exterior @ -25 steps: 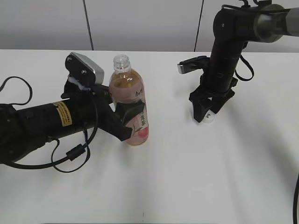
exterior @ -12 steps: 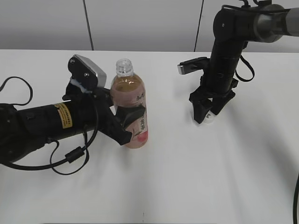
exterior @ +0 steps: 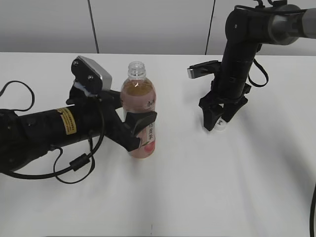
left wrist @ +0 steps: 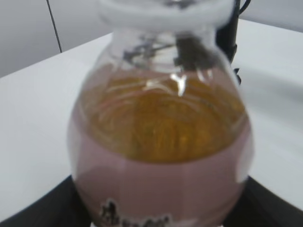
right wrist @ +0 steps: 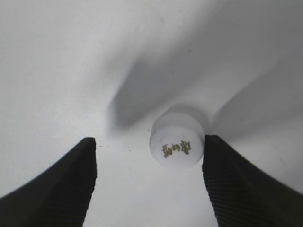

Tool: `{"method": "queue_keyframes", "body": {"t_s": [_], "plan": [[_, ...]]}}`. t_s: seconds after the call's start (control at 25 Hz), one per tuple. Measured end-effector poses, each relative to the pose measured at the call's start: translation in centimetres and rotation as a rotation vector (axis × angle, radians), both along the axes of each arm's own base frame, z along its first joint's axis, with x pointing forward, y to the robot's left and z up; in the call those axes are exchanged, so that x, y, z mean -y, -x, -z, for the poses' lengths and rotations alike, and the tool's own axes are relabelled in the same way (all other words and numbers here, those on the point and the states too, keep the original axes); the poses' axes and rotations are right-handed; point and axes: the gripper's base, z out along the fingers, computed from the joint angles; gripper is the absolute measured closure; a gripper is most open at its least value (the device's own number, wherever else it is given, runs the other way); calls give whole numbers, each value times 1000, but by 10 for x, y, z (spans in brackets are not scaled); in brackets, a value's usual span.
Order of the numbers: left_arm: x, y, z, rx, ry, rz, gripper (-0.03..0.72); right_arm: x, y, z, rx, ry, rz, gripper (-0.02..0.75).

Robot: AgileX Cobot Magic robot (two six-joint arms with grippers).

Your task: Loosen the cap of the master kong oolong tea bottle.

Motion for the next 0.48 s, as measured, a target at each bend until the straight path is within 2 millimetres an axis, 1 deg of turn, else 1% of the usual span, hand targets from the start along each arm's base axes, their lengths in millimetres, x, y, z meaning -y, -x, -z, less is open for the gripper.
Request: {"method": "queue_keyframes", "body": {"t_s": [0.24, 0.48], "plan": [[1, -2, -7, 34, 55, -6, 152, 0, 0, 0, -5, 0, 0, 213], [1, -2, -7, 35, 55, -7, 132, 0, 1, 0, -13, 2, -2, 213]]}}
